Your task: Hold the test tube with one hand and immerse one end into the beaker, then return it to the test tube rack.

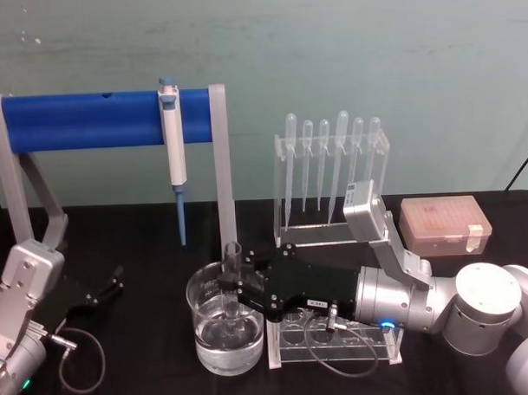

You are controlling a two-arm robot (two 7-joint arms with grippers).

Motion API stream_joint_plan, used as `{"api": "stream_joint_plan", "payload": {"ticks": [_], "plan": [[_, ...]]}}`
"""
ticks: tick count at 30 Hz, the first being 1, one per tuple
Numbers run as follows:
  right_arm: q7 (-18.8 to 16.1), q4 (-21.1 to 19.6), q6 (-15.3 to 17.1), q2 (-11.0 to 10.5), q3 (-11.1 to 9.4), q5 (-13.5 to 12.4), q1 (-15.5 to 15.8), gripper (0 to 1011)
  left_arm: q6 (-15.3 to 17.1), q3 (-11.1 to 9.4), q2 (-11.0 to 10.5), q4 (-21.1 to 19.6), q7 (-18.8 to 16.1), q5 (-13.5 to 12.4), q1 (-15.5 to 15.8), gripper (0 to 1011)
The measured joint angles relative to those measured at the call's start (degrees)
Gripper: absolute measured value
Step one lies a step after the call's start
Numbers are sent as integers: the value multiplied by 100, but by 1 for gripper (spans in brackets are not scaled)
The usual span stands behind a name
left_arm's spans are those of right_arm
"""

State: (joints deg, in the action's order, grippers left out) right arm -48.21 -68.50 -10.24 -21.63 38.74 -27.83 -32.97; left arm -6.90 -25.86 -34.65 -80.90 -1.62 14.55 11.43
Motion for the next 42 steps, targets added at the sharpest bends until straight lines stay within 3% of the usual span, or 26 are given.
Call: {"api": "stream_joint_plan", "payload": {"ticks": [42], "plan": [[0,0,0,0,0,0,0,224,0,0,0,0,0,0,0,1000]]}}
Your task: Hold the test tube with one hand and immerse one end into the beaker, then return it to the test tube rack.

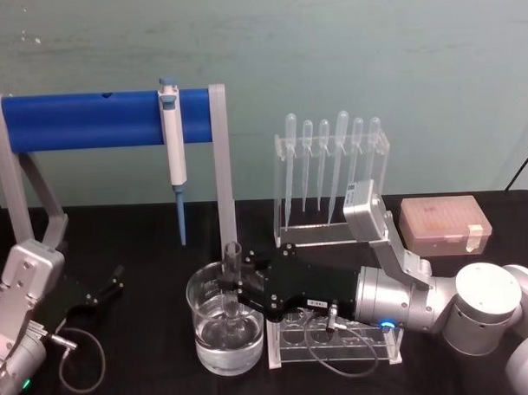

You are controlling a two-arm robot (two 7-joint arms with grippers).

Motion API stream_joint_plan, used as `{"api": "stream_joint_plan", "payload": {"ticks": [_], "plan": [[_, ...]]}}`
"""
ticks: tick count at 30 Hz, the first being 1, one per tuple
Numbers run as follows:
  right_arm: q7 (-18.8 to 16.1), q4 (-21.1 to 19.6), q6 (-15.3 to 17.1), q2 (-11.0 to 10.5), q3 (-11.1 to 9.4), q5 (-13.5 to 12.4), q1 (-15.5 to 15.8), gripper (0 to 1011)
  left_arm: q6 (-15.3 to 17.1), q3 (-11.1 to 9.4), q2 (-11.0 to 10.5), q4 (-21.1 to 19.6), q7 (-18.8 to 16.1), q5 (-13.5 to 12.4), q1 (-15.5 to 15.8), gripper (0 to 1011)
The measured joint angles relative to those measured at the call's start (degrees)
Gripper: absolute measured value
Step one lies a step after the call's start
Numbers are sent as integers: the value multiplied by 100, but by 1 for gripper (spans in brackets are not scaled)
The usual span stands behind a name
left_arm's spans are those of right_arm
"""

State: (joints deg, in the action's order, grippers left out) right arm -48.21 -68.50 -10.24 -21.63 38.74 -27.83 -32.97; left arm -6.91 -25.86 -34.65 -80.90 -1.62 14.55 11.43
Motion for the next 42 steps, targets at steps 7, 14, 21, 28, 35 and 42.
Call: {"api": "stream_joint_plan", "payload": {"ticks": [7,14,21,28,35,42], "plan": [[0,0,0,0,0,0,0,224,0,0,0,0,0,0,0,1000],[0,0,0,0,0,0,0,224,0,0,0,0,0,0,0,1000],[0,0,0,0,0,0,0,224,0,0,0,0,0,0,0,1000],[0,0,0,0,0,0,0,224,0,0,0,0,0,0,0,1000],[0,0,0,0,0,0,0,224,0,0,0,0,0,0,0,1000],[0,0,0,0,0,0,0,224,0,0,0,0,0,0,0,1000]]}}
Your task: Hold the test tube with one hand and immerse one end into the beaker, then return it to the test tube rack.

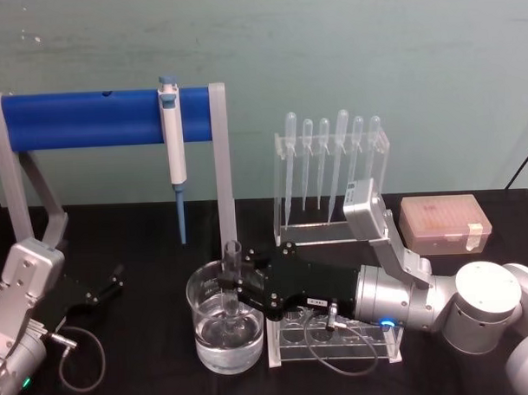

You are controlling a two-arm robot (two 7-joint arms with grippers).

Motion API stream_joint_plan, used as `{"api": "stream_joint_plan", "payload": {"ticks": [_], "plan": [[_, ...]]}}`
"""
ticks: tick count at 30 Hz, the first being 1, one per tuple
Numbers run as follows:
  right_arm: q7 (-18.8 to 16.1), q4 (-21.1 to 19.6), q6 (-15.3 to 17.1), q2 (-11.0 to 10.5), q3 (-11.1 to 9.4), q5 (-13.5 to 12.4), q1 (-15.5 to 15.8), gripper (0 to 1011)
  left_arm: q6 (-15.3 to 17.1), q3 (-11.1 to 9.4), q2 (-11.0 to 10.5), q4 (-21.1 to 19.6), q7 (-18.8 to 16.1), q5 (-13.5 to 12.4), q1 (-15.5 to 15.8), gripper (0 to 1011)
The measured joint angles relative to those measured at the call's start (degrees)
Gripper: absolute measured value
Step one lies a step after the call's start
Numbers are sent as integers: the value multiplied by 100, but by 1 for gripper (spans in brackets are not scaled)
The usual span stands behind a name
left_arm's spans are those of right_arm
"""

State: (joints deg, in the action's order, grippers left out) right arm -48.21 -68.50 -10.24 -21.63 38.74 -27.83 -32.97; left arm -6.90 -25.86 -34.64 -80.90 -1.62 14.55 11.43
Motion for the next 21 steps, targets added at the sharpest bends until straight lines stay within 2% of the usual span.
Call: {"api": "stream_joint_plan", "payload": {"ticks": [13,21], "plan": [[-45,23,-33,25,-21,-7,0,224,0,0,0,0,0,0,0,1000],[-65,-184,15,-29,-106,-90,12,224,0,0,0,0,0,0,0,1000]]}}
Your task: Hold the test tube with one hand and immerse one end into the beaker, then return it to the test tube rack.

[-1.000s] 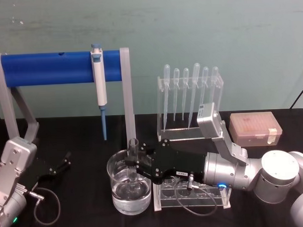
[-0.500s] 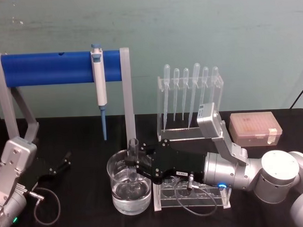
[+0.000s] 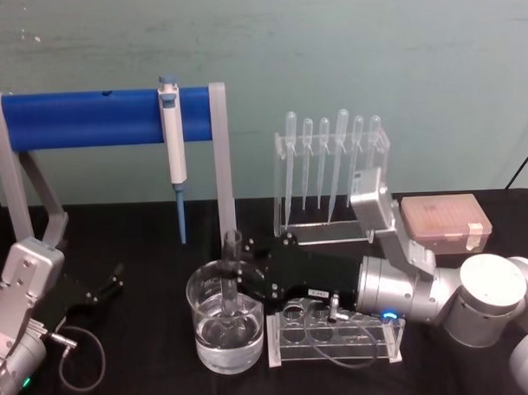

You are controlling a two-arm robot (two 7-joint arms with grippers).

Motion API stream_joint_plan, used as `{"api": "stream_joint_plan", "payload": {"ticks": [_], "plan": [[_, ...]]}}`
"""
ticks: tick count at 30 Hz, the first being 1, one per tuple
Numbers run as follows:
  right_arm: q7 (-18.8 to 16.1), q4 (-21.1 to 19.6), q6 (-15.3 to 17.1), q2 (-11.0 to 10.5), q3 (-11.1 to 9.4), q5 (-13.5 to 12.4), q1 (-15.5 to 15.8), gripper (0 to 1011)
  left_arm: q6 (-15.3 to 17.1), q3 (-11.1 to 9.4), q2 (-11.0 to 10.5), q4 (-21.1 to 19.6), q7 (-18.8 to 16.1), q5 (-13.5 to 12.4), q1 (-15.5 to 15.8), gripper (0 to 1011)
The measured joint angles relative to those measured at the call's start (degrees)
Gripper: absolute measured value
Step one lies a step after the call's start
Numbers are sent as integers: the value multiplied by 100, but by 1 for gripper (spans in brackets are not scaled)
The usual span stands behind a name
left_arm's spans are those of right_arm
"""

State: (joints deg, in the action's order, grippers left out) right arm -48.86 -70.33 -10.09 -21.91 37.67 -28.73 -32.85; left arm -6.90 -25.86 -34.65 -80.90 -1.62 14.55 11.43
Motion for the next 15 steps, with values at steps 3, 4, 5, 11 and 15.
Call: {"api": "stream_joint_plan", "payload": {"ticks": [3,4,5,11,15], "plan": [[5,-137,77,-50,-41,-51,6,224,0,0,0,0,0,0,0,1000],[7,-165,95,-60,-51,-62,7,224,0,0,0,0,0,0,0,1000],[8,-196,119,-71,-60,-81,6,224,0,0,0,0,0,0,0,1000],[9,-503,251,-194,-144,-227,-9,224,0,0,0,0,0,0,0,1000],[23,-772,350,-336,-211,-322,-20,224,0,0,0,0,0,0,0,1000]]}}
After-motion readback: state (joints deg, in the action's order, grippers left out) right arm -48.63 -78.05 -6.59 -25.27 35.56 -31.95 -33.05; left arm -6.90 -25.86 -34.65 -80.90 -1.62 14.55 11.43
